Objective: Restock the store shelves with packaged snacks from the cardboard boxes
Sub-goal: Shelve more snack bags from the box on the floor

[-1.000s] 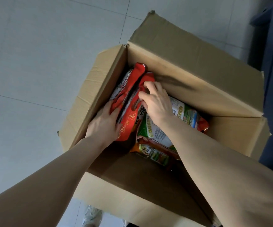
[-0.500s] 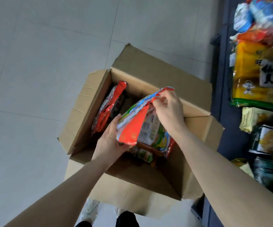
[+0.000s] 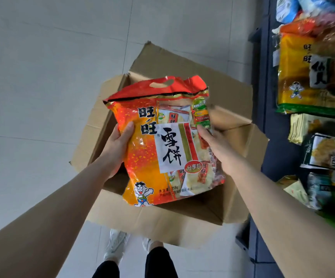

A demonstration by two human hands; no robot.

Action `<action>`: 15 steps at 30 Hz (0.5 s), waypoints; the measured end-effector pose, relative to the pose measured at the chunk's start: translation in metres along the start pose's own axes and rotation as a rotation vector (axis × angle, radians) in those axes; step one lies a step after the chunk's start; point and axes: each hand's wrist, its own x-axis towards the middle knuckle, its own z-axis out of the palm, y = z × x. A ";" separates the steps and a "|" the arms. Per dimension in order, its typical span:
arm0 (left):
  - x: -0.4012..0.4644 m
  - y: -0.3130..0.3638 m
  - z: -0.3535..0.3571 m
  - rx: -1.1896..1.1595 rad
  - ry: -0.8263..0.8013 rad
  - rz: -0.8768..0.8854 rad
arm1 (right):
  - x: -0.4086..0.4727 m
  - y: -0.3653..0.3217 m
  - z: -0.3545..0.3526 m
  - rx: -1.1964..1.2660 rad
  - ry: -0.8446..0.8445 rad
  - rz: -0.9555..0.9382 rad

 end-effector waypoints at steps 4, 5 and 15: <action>0.006 -0.022 -0.011 0.069 0.078 -0.046 | 0.002 0.036 0.016 0.074 -0.125 0.142; 0.008 -0.026 -0.012 0.100 0.094 -0.058 | 0.007 0.044 0.018 0.068 -0.094 0.143; 0.039 -0.048 -0.012 1.135 0.218 0.102 | 0.017 0.064 0.001 -0.011 0.396 -0.145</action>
